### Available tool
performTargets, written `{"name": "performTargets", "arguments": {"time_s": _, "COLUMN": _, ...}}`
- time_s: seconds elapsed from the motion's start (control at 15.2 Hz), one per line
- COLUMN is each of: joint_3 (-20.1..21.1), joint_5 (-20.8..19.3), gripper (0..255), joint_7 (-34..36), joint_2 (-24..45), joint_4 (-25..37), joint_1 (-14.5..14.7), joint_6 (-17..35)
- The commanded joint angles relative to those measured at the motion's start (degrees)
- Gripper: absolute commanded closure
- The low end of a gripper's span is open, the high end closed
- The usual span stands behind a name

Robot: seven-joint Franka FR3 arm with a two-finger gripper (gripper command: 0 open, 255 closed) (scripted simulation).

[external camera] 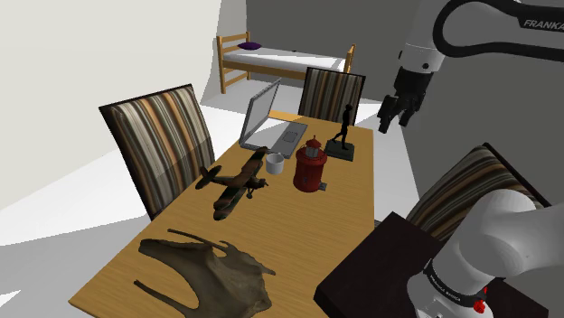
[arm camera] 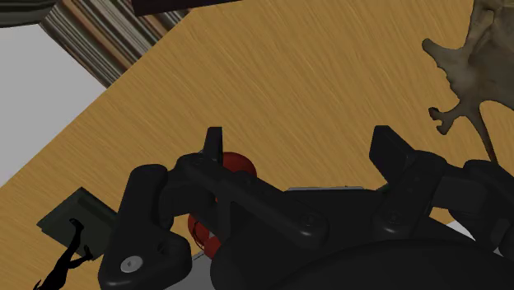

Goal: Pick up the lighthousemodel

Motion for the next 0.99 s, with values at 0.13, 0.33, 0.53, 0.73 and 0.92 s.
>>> {"name": "performTargets", "arguments": {"time_s": 0.13, "joint_3": -1.9, "joint_5": -1.3, "gripper": 0, "joint_7": -3.3, "joint_2": 0.2, "joint_4": -3.0, "joint_1": 0.2, "joint_6": 5.3}}
{"name": "performTargets", "arguments": {"time_s": 0.33, "joint_3": -5.0, "joint_5": -2.9, "gripper": 0, "joint_7": -8.1, "joint_2": 1.5, "joint_4": -6.7, "joint_1": 0.7, "joint_6": 13.4}}
{"name": "performTargets", "arguments": {"time_s": 0.53, "joint_3": -8.3, "joint_5": -4.2, "gripper": 0, "joint_7": -13.0, "joint_2": 4.0, "joint_4": -9.4, "joint_1": 1.3, "joint_6": 21.8}}
{"name": "performTargets", "arguments": {"time_s": 0.73, "joint_3": -11.9, "joint_5": -4.9, "gripper": 0, "joint_7": -18.1, "joint_2": 7.8, "joint_4": -11.0, "joint_1": 2.3, "joint_6": 30.3}}
{"name": "performTargets", "arguments": {"time_s": 0.92, "joint_3": -15.7, "joint_5": -4.7, "gripper": 0, "joint_7": -23.6, "joint_2": 12.7, "joint_4": -11.5, "joint_1": 3.9, "joint_6": 38.7}}
